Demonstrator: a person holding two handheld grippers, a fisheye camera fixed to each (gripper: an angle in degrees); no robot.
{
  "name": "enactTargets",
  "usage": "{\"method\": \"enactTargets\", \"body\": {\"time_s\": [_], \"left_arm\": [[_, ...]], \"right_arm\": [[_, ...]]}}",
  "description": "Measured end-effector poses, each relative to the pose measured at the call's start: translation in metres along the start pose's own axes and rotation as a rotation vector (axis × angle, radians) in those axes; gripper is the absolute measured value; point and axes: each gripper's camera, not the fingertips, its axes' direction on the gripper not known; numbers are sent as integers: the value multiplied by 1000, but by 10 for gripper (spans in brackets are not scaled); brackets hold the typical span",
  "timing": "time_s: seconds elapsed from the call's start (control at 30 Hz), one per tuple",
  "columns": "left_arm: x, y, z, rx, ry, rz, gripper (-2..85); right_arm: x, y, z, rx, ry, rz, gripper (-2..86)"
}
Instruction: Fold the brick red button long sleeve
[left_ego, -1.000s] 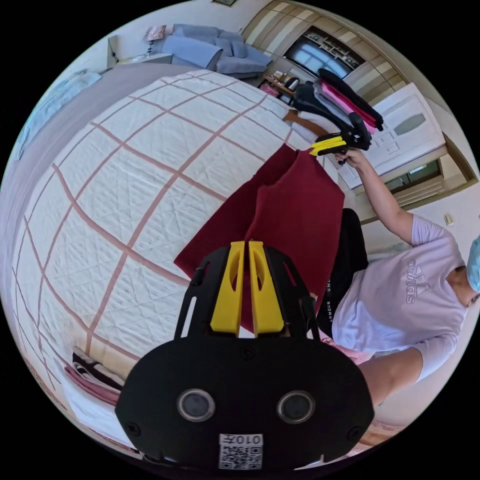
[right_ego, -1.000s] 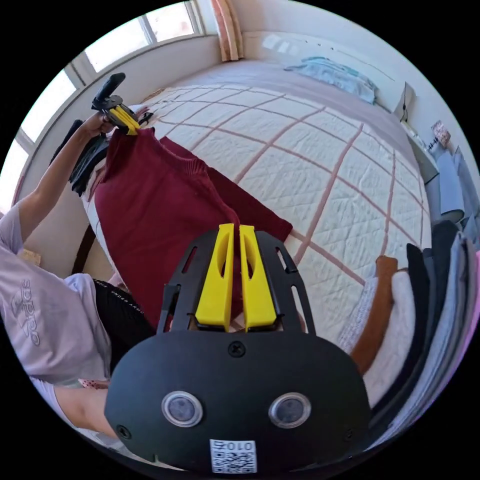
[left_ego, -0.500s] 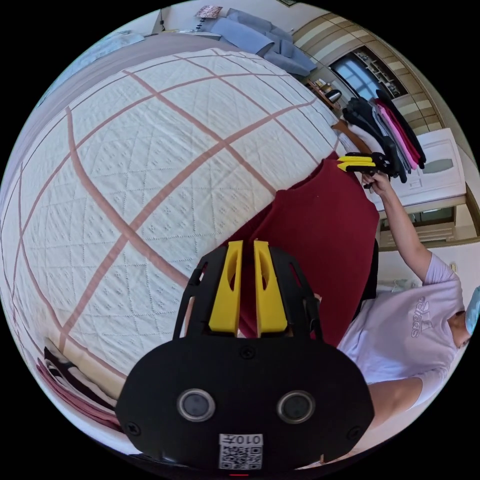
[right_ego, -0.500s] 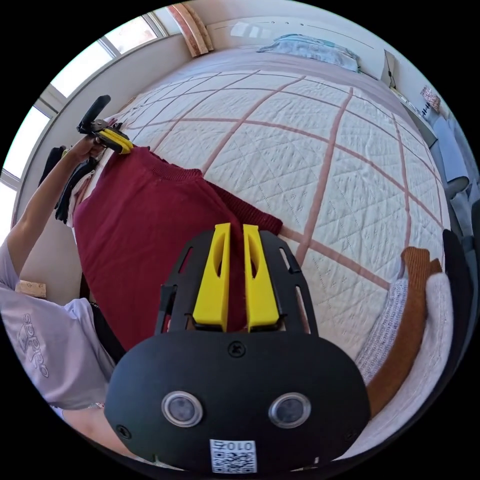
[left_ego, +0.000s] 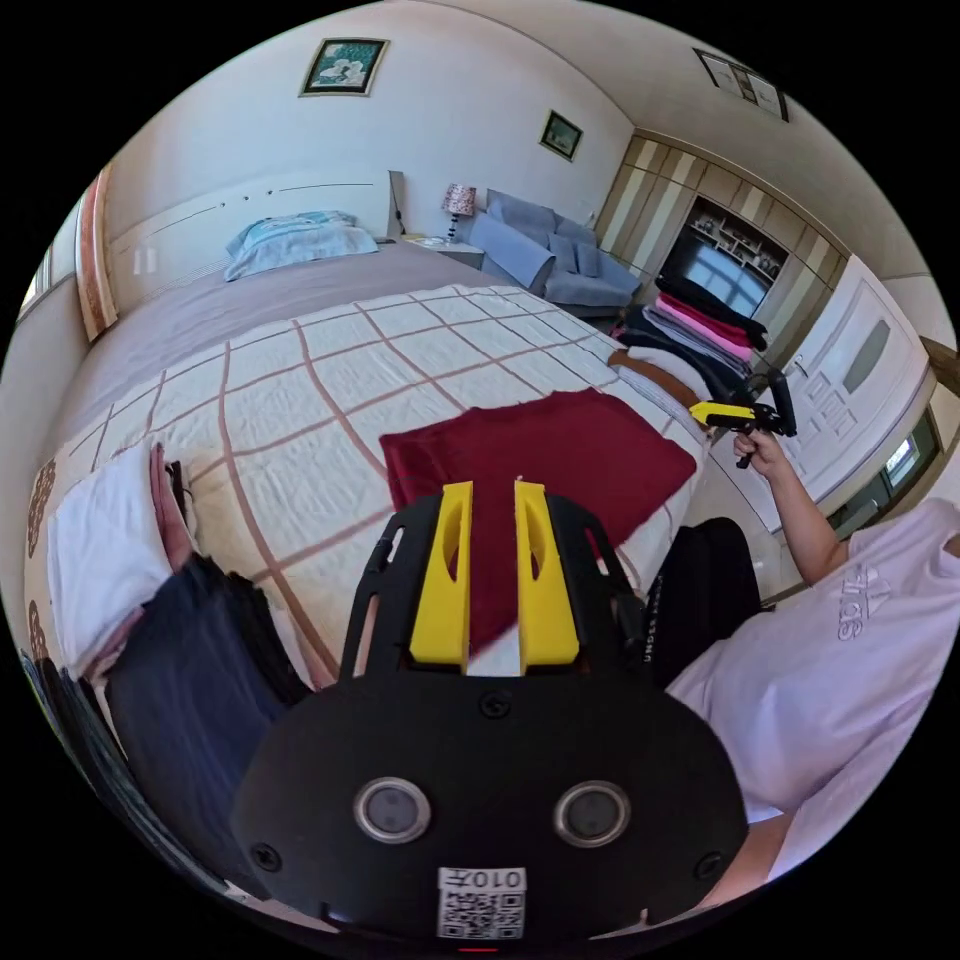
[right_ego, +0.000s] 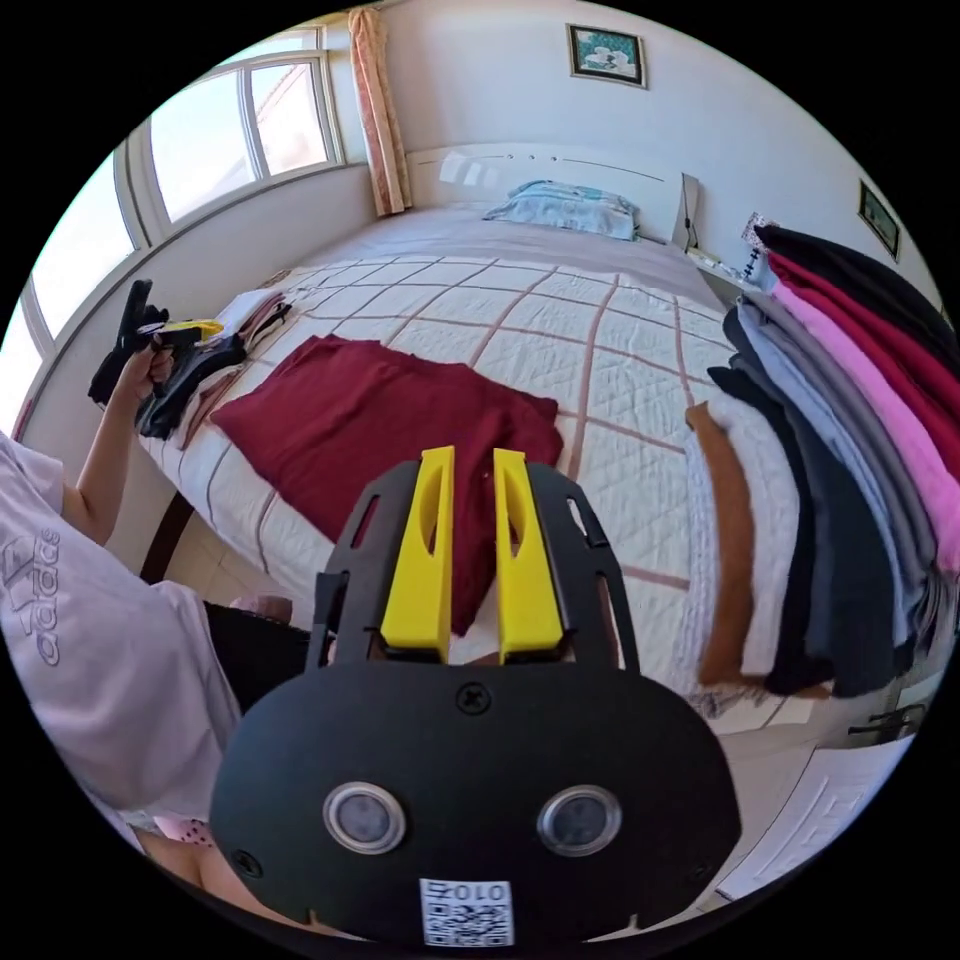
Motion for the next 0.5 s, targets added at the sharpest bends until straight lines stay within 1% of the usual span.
{"method": "enactTargets", "body": {"time_s": [0.07,0.13,0.23,0.3,0.37,0.4,0.5], "left_arm": [[21,24,13,-16,1,-9,55],[33,38,26,-34,-41,-23,56],[45,46,43,-56,-156,-3,59],[38,46,63,-172,-262,-22,62],[27,50,82,-284,-282,-30,66],[23,53,84,-272,-277,-45,68],[24,59,83,-241,-312,-20,75]], "right_arm": [[-18,21,2,20,-13,34,49],[-34,37,13,32,-42,65,53],[-46,38,30,-29,-30,73,48],[-47,39,39,-44,1,102,46],[-43,40,55,-120,25,127,44],[-41,41,66,-176,11,137,44],[-45,44,66,-164,-1,155,47]]}}
